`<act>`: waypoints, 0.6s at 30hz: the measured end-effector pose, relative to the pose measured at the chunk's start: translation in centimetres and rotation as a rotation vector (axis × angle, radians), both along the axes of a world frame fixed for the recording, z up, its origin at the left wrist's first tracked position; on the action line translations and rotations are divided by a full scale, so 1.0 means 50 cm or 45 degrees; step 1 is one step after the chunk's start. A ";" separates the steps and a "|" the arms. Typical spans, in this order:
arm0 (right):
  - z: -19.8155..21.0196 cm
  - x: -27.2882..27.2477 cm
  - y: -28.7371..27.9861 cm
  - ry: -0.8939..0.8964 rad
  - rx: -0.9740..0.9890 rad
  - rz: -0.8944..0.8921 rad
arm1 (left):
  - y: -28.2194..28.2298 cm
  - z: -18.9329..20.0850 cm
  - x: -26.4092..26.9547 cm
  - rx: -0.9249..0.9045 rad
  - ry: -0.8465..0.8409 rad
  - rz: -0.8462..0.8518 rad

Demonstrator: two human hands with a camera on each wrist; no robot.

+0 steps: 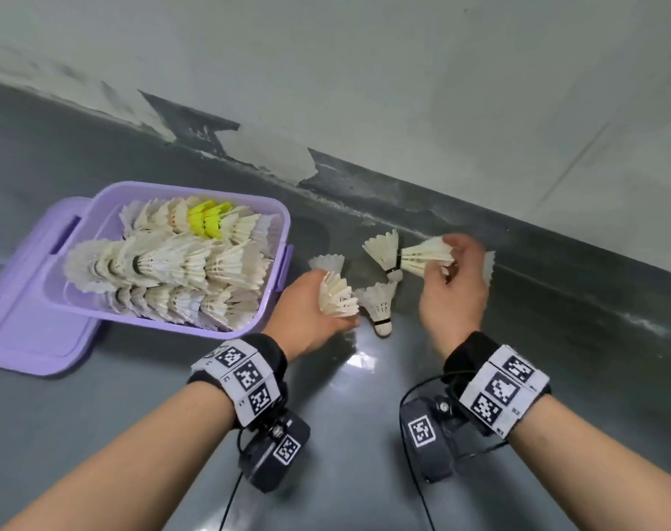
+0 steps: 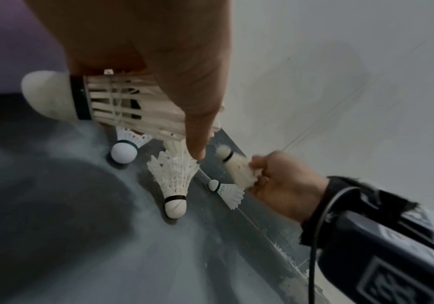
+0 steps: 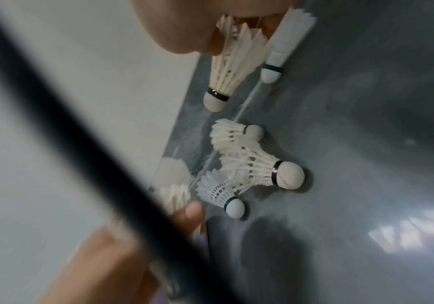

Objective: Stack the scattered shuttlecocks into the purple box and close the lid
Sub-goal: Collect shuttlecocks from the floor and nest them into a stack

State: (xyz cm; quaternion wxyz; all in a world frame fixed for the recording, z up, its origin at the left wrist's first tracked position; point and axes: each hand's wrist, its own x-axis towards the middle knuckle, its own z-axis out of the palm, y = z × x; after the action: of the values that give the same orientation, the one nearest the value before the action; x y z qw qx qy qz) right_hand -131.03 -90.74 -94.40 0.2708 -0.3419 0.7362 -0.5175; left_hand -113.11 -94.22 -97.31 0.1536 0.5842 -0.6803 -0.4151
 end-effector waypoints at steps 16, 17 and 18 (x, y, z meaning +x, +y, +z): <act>-0.003 0.037 -0.001 0.030 0.001 0.730 | 0.006 0.061 -0.025 -0.185 -0.166 -0.165; -0.016 0.035 -0.006 0.029 -0.005 0.595 | 0.008 0.066 -0.018 -0.186 -0.174 -0.155; -0.029 0.029 -0.012 0.124 0.040 0.534 | 0.008 0.072 -0.012 -0.199 -0.172 -0.149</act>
State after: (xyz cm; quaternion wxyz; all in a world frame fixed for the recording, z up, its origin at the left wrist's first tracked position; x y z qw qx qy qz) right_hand -129.57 -91.33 -95.84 0.3421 -0.5079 0.6691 -0.4211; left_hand -113.69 -93.80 -93.68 0.1279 0.5564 -0.7522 -0.3289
